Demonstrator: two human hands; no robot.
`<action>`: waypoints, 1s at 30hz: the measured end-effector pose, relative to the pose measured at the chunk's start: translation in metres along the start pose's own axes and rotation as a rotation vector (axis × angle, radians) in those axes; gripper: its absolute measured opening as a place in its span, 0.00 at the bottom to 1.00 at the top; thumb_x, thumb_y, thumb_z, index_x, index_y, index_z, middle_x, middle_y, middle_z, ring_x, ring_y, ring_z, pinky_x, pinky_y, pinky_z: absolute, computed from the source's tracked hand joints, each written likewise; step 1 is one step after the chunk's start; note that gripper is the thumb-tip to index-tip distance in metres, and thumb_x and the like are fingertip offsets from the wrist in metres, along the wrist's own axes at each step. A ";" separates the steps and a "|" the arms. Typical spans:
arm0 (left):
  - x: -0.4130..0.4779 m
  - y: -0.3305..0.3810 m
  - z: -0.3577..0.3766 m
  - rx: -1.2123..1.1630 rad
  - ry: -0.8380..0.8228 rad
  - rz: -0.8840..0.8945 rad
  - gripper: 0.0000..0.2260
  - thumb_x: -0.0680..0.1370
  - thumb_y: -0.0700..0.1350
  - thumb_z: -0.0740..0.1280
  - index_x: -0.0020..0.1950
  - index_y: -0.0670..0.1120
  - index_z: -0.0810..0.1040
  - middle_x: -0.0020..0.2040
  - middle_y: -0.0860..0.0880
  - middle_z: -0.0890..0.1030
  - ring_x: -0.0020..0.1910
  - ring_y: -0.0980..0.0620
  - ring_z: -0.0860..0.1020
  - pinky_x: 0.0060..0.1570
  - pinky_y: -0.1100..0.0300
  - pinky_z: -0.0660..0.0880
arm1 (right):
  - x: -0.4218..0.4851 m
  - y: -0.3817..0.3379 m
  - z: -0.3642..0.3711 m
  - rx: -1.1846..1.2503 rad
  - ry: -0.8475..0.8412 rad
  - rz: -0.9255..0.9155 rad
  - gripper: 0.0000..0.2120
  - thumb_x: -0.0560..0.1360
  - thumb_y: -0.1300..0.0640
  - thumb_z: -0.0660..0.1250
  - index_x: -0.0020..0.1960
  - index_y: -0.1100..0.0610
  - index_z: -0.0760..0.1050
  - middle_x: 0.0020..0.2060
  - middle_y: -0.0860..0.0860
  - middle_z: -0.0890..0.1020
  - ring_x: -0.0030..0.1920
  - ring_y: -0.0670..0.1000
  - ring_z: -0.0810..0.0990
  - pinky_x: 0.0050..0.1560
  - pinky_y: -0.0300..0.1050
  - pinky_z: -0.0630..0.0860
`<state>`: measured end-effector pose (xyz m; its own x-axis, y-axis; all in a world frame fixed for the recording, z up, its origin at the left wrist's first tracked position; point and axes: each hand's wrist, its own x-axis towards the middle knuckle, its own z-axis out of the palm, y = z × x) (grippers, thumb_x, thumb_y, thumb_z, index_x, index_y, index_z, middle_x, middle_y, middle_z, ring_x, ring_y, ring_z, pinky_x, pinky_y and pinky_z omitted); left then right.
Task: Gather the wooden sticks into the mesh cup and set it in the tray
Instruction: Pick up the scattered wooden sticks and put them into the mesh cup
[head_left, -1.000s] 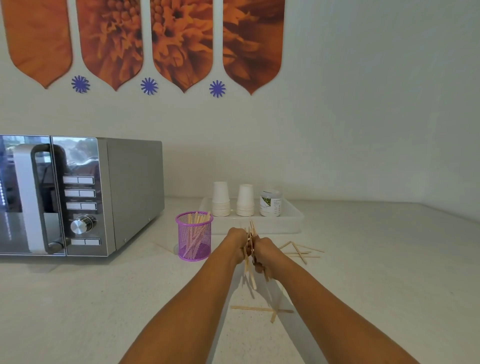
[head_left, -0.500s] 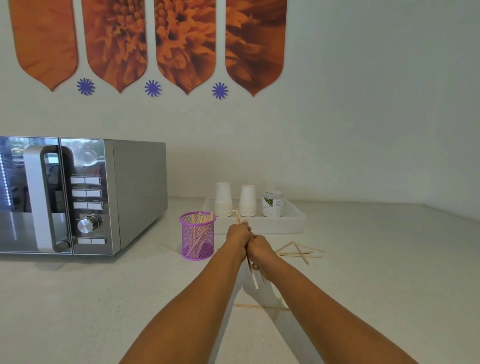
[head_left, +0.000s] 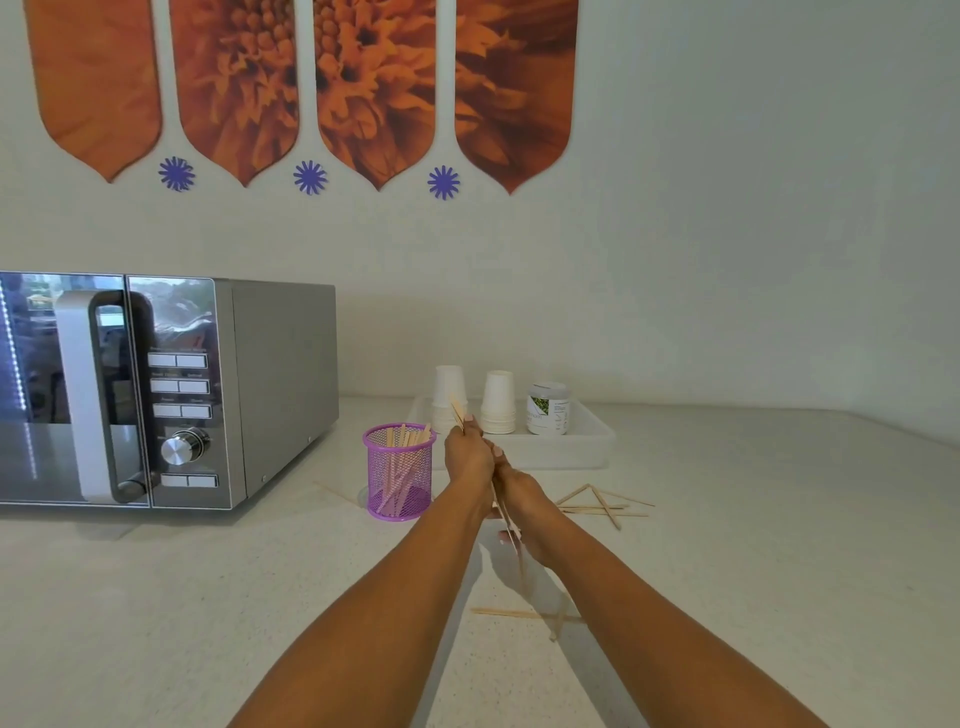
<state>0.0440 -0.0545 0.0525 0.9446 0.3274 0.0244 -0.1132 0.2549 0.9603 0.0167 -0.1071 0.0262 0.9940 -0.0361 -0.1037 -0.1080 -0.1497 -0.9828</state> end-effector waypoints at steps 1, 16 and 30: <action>0.001 0.002 0.000 -0.039 0.006 0.040 0.15 0.83 0.48 0.51 0.53 0.39 0.72 0.34 0.47 0.69 0.36 0.50 0.72 0.48 0.52 0.75 | -0.002 0.001 -0.001 0.019 0.015 0.041 0.25 0.81 0.42 0.46 0.59 0.57 0.74 0.50 0.55 0.79 0.46 0.52 0.76 0.40 0.44 0.71; -0.011 -0.004 -0.006 -0.022 -0.097 0.225 0.09 0.82 0.46 0.58 0.53 0.42 0.73 0.38 0.47 0.75 0.37 0.52 0.75 0.40 0.58 0.75 | -0.010 -0.020 0.009 0.705 -0.069 0.139 0.25 0.83 0.48 0.46 0.70 0.65 0.66 0.64 0.62 0.75 0.71 0.59 0.68 0.72 0.53 0.64; 0.015 0.023 -0.042 0.487 -0.284 0.331 0.13 0.82 0.38 0.51 0.58 0.38 0.73 0.36 0.43 0.74 0.31 0.50 0.71 0.31 0.60 0.68 | 0.005 -0.059 0.019 0.053 0.039 -0.318 0.17 0.79 0.52 0.60 0.63 0.60 0.74 0.60 0.57 0.79 0.54 0.52 0.77 0.38 0.36 0.69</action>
<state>0.0428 -0.0053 0.0627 0.9358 0.0474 0.3493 -0.3231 -0.2811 0.9037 0.0281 -0.0795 0.0812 0.9761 -0.0339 0.2148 0.2101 -0.1082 -0.9717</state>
